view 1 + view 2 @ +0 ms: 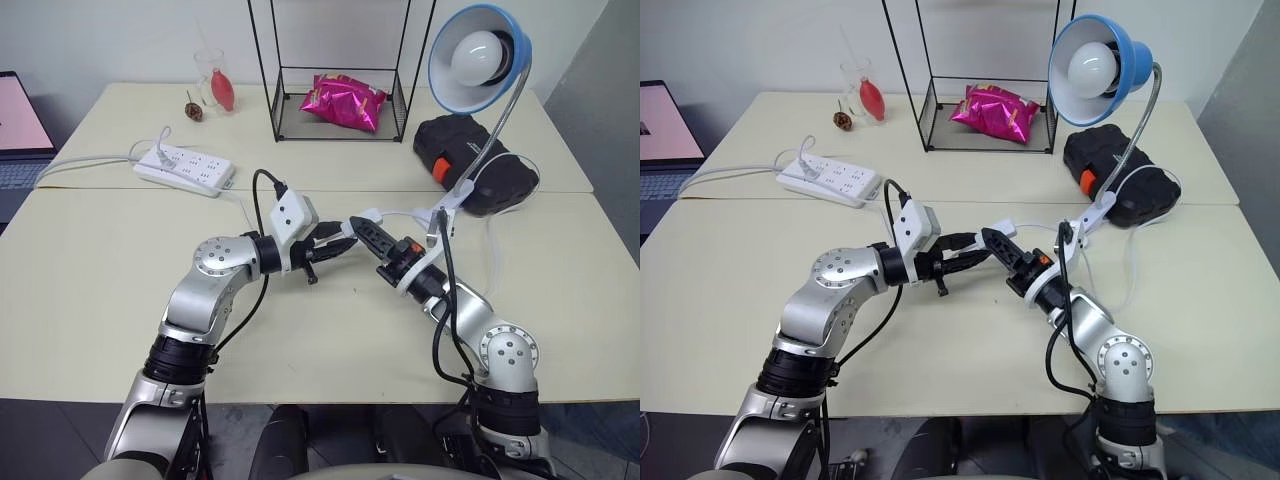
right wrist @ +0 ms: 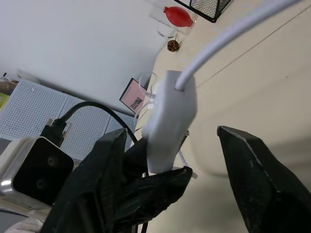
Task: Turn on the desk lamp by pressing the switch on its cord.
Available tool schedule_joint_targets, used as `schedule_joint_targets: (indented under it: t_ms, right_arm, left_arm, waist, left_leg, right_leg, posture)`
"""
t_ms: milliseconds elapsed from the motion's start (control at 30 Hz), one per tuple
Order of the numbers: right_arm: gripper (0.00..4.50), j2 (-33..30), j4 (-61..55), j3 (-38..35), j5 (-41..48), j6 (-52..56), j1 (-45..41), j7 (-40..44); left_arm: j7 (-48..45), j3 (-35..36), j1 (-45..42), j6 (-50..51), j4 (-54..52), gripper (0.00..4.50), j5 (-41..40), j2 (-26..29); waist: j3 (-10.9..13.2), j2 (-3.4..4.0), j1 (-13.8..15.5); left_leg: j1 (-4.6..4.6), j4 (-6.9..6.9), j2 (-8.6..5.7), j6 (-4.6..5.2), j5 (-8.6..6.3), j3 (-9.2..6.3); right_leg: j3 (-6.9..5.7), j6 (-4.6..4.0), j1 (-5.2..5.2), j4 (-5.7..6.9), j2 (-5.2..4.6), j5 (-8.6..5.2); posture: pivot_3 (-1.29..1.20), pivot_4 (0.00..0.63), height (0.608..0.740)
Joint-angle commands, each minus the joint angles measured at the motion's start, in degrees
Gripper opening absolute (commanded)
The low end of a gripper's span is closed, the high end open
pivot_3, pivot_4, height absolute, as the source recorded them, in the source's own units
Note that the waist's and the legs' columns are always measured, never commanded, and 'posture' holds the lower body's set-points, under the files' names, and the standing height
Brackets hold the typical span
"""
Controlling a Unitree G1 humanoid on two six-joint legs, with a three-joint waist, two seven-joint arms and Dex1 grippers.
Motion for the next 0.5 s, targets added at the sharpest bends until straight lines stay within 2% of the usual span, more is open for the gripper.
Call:
schedule_joint_targets:
  t_ms: [33, 500]
  right_arm:
    - [4.04, -0.6, -3.0, -0.3, 1.1, -0.1, 0.4, 0.2]
    - [4.06, 1.2, -0.4, -0.3, 0.5, -0.8, 0.1, -2.4]
  left_arm:
    - [0.1, -0.7, -1.5, 0.6, -2.9, 1.01, 0.8, 1.3]
    - [0.4, -1.5, -2.4, 6.0, -5.7, 1.01, 0.5, 2.4]
  waist:
    - [0.0, 0.0, 0.0]
    - [0.0, 0.01, 0.0]
  left_leg:
    - [0.0, 0.0, 0.0, 0.0, 0.0, 0.0]
    - [-0.06, -0.06, 0.01, 0.0, 0.0, 0.0]
  right_leg:
    - [0.0, 0.0, 0.0, 0.0, 0.0, 0.0]
    - [-0.01, 0.01, 0.0, -0.19, 0.0, 0.0]
  posture:
    - [0.0, 0.15, 0.74]
    - [0.0, 0.15, 0.74]
